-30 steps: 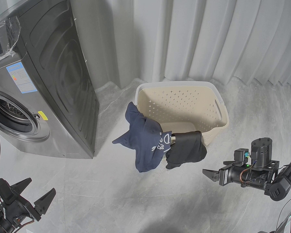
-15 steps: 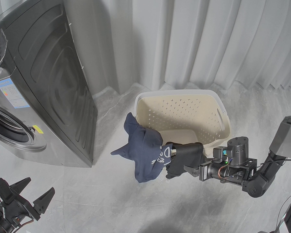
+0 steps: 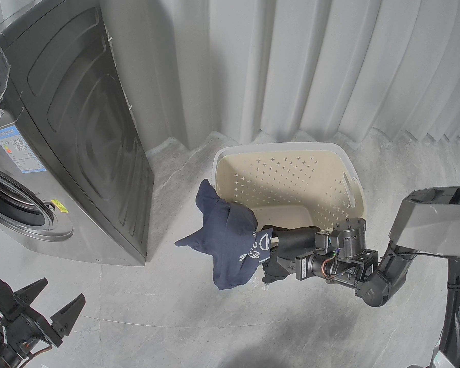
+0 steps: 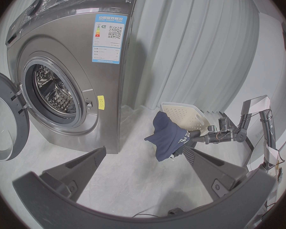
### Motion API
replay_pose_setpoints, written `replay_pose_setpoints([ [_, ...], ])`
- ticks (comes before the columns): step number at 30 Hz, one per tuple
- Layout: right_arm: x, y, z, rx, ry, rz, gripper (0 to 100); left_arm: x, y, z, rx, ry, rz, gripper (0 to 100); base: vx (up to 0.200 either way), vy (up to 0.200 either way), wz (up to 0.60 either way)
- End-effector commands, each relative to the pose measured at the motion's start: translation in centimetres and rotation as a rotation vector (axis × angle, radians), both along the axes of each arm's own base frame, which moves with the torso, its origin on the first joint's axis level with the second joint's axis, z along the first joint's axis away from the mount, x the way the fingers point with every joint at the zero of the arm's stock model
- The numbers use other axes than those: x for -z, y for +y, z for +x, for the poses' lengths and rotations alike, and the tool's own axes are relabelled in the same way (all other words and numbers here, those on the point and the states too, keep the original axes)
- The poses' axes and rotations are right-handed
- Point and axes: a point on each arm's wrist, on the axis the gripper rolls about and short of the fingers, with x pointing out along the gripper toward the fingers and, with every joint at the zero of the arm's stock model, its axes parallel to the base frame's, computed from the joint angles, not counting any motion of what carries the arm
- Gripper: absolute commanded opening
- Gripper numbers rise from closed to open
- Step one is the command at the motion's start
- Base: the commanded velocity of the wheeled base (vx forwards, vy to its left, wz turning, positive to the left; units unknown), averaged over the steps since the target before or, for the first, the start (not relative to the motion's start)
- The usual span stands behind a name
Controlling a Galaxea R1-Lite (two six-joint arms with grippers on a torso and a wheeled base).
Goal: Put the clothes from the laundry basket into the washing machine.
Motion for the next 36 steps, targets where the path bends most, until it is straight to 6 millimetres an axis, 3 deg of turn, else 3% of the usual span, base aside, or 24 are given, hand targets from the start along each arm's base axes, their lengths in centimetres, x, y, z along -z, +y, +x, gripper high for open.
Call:
replay_pose_setpoints([
  [1, 2.0, 0.4, 1.6, 0.006, -0.01, -0.001, 0, 0.0, 0.0, 0.0, -0.006, -0.003, -0.003, 100, 0.0, 0.0, 0.0],
  [6, 2.0, 0.3, 1.2, -0.003, -0.019, -0.001, 0, 0.0, 0.1, 0.0, -0.006, -0.005, -0.002, 100, 0.0, 0.0, 0.0],
  [9, -0.9, -0.4, -0.8, -0.015, -0.063, 0.023, 0, 0.0, 0.1, -0.1, -0.01, -0.005, 0.0, 100, 0.0, 0.0, 0.0],
  [10, -1.0, -0.4, -0.9, -0.017, -0.066, 0.025, 0, 0.0, 0.1, -0.1, -0.012, -0.005, 0.0, 100, 0.0, 0.0, 0.0],
  [11, -3.3, -1.1, -2.5, -0.023, -0.111, 0.047, 0, 0.1, 0.1, -0.1, -0.015, -0.002, 0.002, 100, 0.0, 0.0, 0.0],
  [16, -10.2, -3.7, -7.7, -0.057, -0.258, 0.132, 0, 0.3, 0.3, -0.2, -0.033, 0.0, 0.005, 100, 0.0, 0.0, 0.0],
  [20, -13.3, -5.4, -11.1, -0.078, -0.332, 0.182, 0, 0.7, 0.6, -0.3, -0.079, 0.014, 0.012, 100, 0.0, 0.0, 0.0],
  [24, -13.7, -6.2, -12.7, -0.081, -0.326, 0.186, 0, 0.7, 0.8, -0.2, -0.067, 0.01, 0.04, 100, 0.0, 0.0, 0.0],
  [27, -13.1, -6.1, -12.5, -0.077, -0.294, 0.171, 0, 0.7, 0.9, -0.2, -0.062, 0.006, 0.048, 100, 0.0, 0.0, 0.0],
  [30, -10.2, -5.5, -10.9, -0.068, -0.18, 0.117, 0, 0.5, 0.9, -0.4, -0.058, -0.015, 0.037, 100, 0.0, 0.0, 0.0],
  [31, -9.1, -5.2, -10.4, -0.065, -0.143, 0.098, 100, 0.5, 0.9, -0.4, -0.061, -0.019, 0.033, 100, 0.0, 0.0, 0.0],
  [36, -4.9, -4.4, -8.8, -0.066, -0.001, 0.021, 100, 0.5, 1.0, -0.7, -0.063, -0.028, 0.027, 100, 0.0, 0.0, 0.0],
])
